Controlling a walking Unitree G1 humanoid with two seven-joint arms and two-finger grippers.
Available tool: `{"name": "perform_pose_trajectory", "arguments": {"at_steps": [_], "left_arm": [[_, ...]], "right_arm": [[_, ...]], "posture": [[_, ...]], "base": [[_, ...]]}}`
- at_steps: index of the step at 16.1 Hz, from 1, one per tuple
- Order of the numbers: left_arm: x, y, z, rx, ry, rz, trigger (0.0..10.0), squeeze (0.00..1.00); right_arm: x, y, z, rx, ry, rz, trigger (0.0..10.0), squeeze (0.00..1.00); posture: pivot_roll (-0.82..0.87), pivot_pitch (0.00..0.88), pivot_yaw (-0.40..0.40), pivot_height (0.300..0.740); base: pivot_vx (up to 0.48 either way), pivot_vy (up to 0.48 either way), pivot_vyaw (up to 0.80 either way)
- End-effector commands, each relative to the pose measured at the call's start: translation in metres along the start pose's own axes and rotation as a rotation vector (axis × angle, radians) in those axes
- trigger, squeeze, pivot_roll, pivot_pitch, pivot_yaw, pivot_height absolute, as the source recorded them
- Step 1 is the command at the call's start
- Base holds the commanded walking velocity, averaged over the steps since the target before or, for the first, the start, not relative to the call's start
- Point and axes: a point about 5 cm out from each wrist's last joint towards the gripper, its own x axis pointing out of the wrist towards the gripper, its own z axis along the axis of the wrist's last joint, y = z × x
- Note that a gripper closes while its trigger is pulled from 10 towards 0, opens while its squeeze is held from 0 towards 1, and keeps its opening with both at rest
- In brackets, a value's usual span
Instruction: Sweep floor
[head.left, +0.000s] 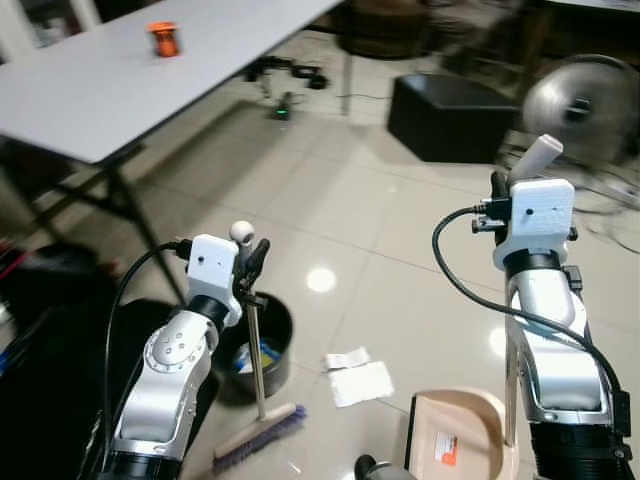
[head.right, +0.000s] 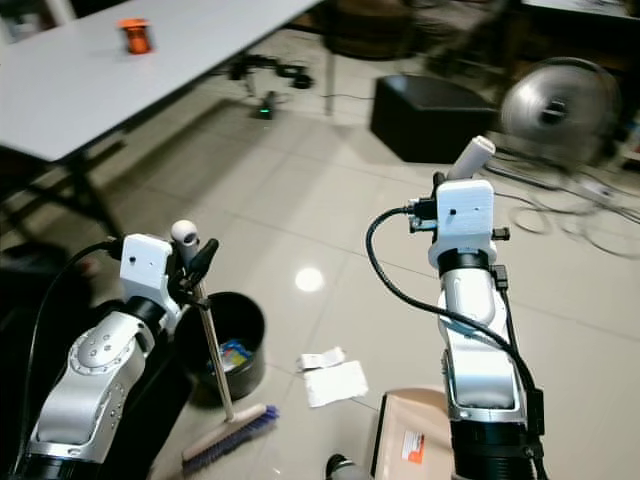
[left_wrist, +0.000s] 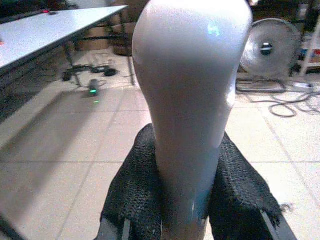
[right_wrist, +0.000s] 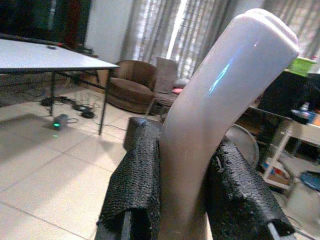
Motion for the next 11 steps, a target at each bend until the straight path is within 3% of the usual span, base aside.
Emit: {"name": "perform_pose_trajectory", "arguments": {"at_steps": [1, 11], "left_arm": [[0.003, 0.001, 0.008, 0.001, -0.029, -0.001, 10.0, 0.0], [0.013, 0.017, 0.028, 0.005, -0.106, 0.099, 10.0, 0.0]], "right_arm": [[0.004, -0.001, 0.009, -0.002, -0.028, 0.005, 10.0, 0.0], [0.007, 0.004, 0.019, 0.057, -0.037, 0.034, 10.0, 0.0]], "posture": [[0.04, 0.002, 0.028, 0.74], [0.0, 0.0, 0.037, 0.74]], "base": [[0.0, 0.0, -0.8], [0.0, 0.0, -0.8]]}}
